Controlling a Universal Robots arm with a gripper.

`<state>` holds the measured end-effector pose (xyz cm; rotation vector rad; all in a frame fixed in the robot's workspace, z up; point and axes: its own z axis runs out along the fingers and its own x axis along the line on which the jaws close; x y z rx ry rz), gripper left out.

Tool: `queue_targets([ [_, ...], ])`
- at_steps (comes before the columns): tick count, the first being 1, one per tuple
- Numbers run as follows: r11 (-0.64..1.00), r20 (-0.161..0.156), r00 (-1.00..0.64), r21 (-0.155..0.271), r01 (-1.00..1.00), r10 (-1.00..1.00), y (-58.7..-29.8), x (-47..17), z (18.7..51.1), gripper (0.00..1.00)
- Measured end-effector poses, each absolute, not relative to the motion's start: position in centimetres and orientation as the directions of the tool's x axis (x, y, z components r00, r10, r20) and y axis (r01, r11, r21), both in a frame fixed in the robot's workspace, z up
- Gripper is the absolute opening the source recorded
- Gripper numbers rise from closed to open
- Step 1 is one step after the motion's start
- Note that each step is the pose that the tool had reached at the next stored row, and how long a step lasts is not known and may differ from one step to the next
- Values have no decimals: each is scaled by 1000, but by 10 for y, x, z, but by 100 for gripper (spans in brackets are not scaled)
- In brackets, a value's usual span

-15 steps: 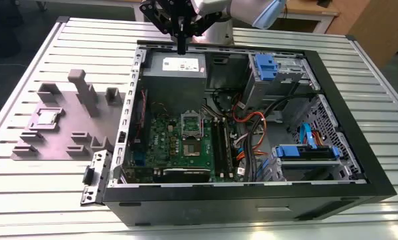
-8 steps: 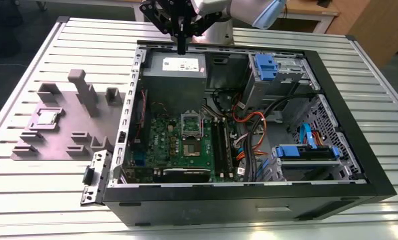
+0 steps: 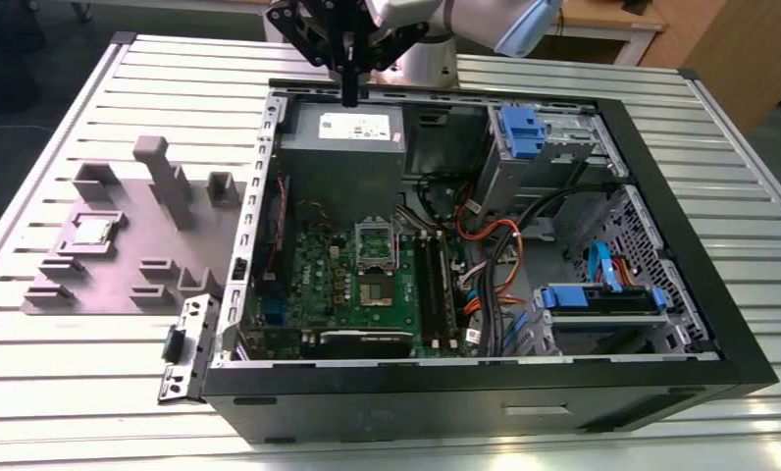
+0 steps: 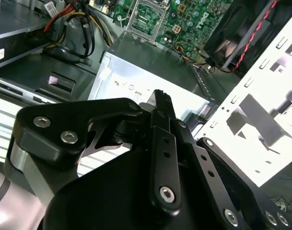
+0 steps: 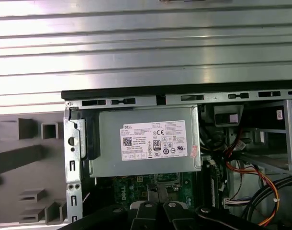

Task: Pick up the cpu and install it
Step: 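Reach for the cpu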

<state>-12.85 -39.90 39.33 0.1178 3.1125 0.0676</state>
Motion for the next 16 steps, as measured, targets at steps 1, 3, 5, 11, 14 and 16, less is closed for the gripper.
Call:
queue_targets([
  [1, 996, -25, -997, 44, 75, 76, -399, -130, 393, 11],
  [3, 996, -24, -997, 44, 75, 76, -399, -130, 393, 11],
  [5, 996, -24, -997, 44, 75, 76, -399, -130, 393, 11],
  [11, 996, -24, -997, 44, 75, 76, -399, -130, 393, 11],
  [14, 996, -24, -997, 44, 75, 76, -399, -131, 393, 11],
  [16, 996, -24, -997, 44, 75, 76, -399, -133, 393, 11],
])
